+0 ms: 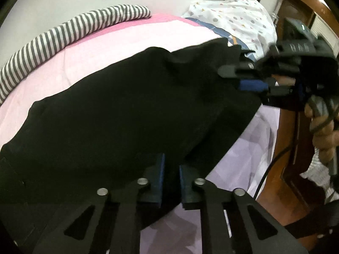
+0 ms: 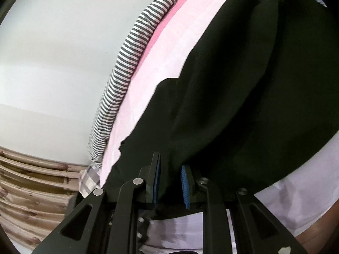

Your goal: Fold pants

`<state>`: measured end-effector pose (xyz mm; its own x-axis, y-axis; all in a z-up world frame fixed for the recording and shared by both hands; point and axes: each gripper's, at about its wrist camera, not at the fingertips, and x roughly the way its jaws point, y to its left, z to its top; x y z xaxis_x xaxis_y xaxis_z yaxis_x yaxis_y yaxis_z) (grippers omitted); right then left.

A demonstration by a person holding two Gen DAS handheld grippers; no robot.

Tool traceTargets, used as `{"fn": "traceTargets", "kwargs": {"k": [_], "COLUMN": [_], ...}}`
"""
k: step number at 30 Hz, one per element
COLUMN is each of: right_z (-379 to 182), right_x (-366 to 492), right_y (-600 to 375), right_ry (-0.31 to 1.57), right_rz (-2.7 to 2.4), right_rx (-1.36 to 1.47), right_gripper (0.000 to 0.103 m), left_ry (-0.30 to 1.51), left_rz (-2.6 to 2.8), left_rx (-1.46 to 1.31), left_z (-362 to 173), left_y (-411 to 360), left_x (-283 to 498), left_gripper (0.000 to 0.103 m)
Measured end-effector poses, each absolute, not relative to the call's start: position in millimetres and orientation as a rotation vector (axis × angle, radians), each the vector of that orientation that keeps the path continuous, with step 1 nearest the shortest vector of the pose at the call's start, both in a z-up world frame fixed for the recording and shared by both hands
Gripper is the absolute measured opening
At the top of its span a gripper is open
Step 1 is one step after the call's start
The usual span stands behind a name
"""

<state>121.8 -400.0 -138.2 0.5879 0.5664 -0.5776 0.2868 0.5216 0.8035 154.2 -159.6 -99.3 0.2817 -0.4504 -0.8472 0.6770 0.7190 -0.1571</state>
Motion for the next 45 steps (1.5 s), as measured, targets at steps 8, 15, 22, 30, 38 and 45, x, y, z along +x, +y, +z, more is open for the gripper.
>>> {"fn": "traceTargets", "kwargs": {"k": [8, 15, 22, 30, 38, 45], "right_z": [-152, -166, -168, -153, -155, -144], "right_x": [104, 116, 145, 155, 159, 182], "right_y": [-467, -506, -517, -545, -581, -594], "right_ry": [0.914, 0.882, 0.857, 0.792, 0.801, 0.814], "right_rz": [0.014, -0.054, -0.020, -0.078, -0.179, -0.195], "right_rx": [1.089, 1.139, 1.166, 1.131, 1.125, 1.088], "right_gripper": [0.034, 0.034, 0.029, 0.018, 0.016, 0.011], "left_ry": [1.041, 1.052, 1.065, 1.070, 1.077, 1.082], "left_rz": [-0.754, -0.749, -0.740, -0.738, -0.740, -0.740], "left_rx": [0.187, 0.152, 0.153, 0.154, 0.150, 0.149], "left_z": [-88, -85, -87, -89, -91, -93], "left_y": [-156, -153, -154, -154, -154, -154], "left_x": [164, 166, 166, 166, 166, 164], "left_gripper": [0.008, 0.008, 0.008, 0.008, 0.008, 0.008]}}
